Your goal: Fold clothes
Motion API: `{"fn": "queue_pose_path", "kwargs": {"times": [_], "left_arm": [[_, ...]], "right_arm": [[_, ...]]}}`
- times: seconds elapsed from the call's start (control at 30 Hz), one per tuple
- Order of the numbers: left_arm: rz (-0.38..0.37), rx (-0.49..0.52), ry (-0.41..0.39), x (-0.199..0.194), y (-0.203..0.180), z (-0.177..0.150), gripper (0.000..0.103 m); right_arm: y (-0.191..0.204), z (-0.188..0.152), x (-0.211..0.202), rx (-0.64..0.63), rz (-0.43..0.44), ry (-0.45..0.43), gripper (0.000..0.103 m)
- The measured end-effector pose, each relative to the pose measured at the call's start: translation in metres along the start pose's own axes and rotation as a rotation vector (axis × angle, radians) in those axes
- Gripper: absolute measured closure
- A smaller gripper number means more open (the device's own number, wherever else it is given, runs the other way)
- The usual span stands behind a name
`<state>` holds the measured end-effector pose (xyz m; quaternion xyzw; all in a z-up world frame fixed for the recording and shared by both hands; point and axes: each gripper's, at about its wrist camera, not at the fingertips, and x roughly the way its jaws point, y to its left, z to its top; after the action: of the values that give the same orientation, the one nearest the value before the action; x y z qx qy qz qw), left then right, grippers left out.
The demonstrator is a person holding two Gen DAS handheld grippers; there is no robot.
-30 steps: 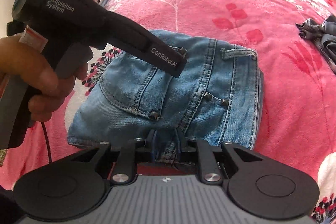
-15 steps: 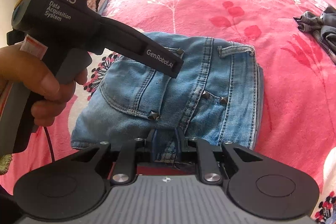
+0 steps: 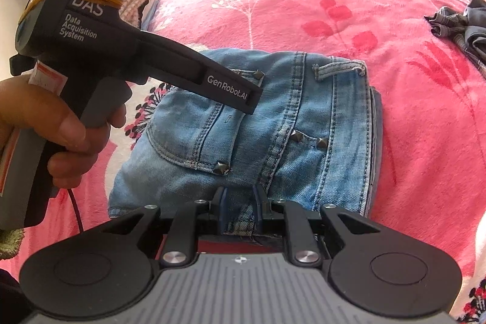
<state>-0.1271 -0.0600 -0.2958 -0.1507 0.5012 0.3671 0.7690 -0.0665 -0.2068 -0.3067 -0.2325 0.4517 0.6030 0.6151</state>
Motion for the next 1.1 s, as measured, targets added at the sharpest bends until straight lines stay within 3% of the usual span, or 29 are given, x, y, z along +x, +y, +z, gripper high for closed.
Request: {"fn": "queue_pose_path", "kwargs": {"times": [0.17,0.33,0.4,0.53,0.73,0.87,1.03,1.1], "left_arm": [[-0.035,-0.013,-0.016,-0.006,0.005,-0.001,0.026],[-0.189,-0.006,-0.164,-0.037,0.024,-0.025,0.024],[-0.249,-0.027,-0.217,-0.048,0.031,-0.035,0.013],[-0.314,-0.086,-0.244,-0.056,0.039,-0.045,0.005],[-0.264,-0.13,-0.226,-0.059,0.038,-0.039,0.002],[-0.22,-0.198,-0.167,-0.058,0.044,-0.032,0.0],[0.046,-0.236,0.005,-0.043,0.053,-0.013,0.0],[0.096,-0.283,0.056,-0.037,0.061,-0.011,0.0]], "right_arm": [[-0.002,-0.002,-0.002,0.01,0.015,-0.006,0.084],[-0.006,-0.003,-0.003,0.033,0.037,-0.013,0.084],[-0.007,-0.003,-0.003,0.039,0.042,-0.015,0.084],[-0.009,-0.003,-0.003,0.047,0.048,-0.016,0.084],[-0.01,-0.003,-0.003,0.058,0.051,-0.016,0.084],[-0.011,-0.004,-0.003,0.073,0.056,-0.019,0.084],[-0.013,-0.004,-0.004,0.086,0.063,-0.018,0.084],[-0.012,-0.003,-0.004,0.081,0.06,-0.014,0.084]]}}
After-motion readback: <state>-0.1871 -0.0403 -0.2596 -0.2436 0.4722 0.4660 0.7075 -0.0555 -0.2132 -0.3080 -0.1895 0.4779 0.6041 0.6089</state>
